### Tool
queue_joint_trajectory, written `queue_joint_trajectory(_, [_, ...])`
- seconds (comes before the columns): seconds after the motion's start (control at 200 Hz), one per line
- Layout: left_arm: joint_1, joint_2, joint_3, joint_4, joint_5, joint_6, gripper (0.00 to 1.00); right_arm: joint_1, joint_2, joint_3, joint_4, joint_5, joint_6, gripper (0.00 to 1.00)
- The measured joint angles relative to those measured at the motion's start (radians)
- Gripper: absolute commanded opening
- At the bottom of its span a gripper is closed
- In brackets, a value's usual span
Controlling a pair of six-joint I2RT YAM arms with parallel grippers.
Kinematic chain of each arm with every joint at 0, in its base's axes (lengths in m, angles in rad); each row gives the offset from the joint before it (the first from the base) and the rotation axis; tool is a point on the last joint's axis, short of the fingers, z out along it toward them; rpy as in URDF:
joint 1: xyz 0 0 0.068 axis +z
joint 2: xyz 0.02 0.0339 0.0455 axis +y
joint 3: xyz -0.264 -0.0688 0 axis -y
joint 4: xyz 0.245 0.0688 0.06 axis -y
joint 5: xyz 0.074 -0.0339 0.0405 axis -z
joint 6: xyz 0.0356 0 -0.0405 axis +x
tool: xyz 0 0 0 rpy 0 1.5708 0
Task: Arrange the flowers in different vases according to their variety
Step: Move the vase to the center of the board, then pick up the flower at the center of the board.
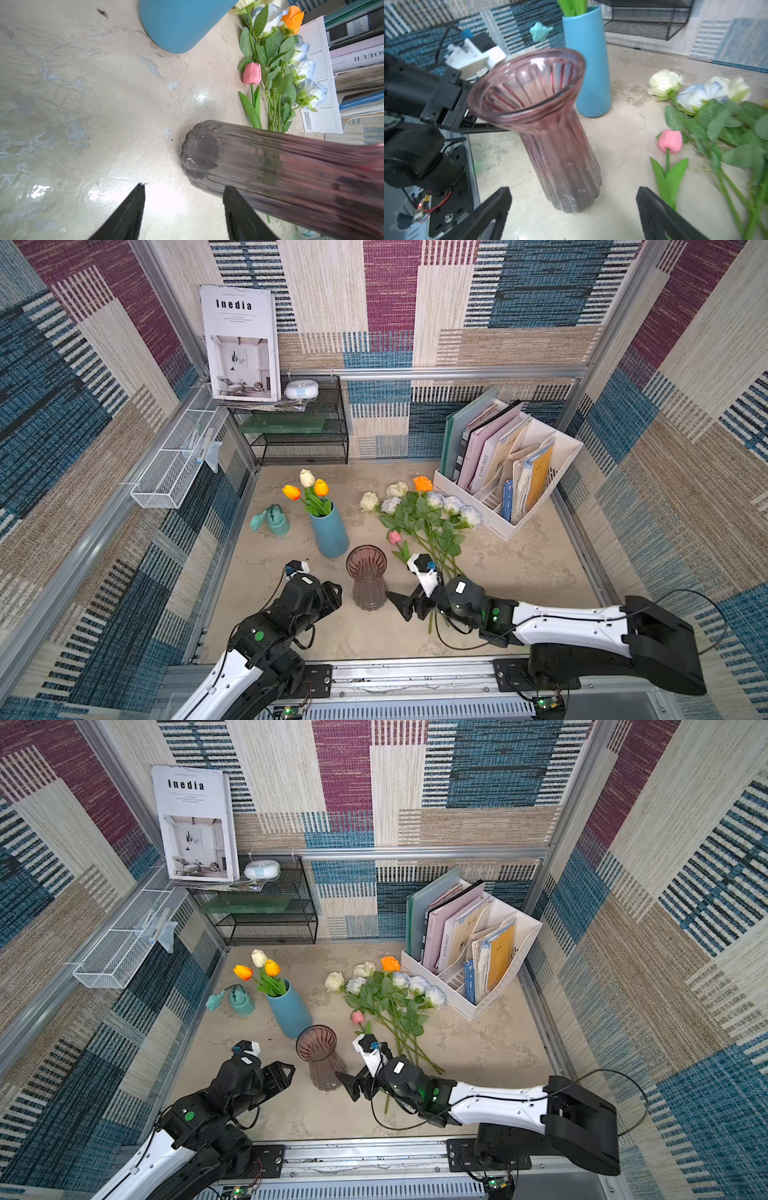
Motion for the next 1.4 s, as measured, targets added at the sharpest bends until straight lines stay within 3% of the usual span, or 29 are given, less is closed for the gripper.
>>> queue_joint_trajectory(0.1, [0.0, 0.005, 0.031, -0.018, -0.002, 0.009, 0.67, -0.101, -0.121, 0.012, -0.143, -0.008, 0.057, 0.99])
queue_joint_trajectory(0.235, [0.0, 0.029, 0.066, -0.029, -0.008, 0.032, 0.67, -0.263, -0.192, 0.058, -0.314, -0.057, 0.118, 0.87])
queue_joint_trajectory(0.331, [0.0, 0.05, 0.074, -0.029, -0.017, 0.047, 0.68, -0.38, -0.151, 0.118, -0.41, -0.123, 0.159, 0.76])
queue_joint_trajectory(0.461, [0.0, 0.065, 0.066, -0.028, -0.016, 0.052, 0.68, -0.483, 0.002, 0.208, -0.516, -0.214, 0.228, 0.7])
queue_joint_trajectory(0.846, [0.0, 0.056, -0.016, 0.016, 0.011, 0.05, 0.68, -0.615, 0.325, 0.352, -0.653, -0.246, 0.388, 0.44])
queue_joint_trajectory(1.282, [0.0, 0.034, -0.048, 0.053, 0.034, 0.032, 0.69, -0.639, 0.524, 0.432, -0.666, -0.265, 0.424, 0.45])
queue_joint_trajectory(1.397, [0.0, 0.034, -0.05, 0.057, 0.034, 0.032, 0.69, -0.64, 0.545, 0.432, -0.668, -0.265, 0.428, 0.42])
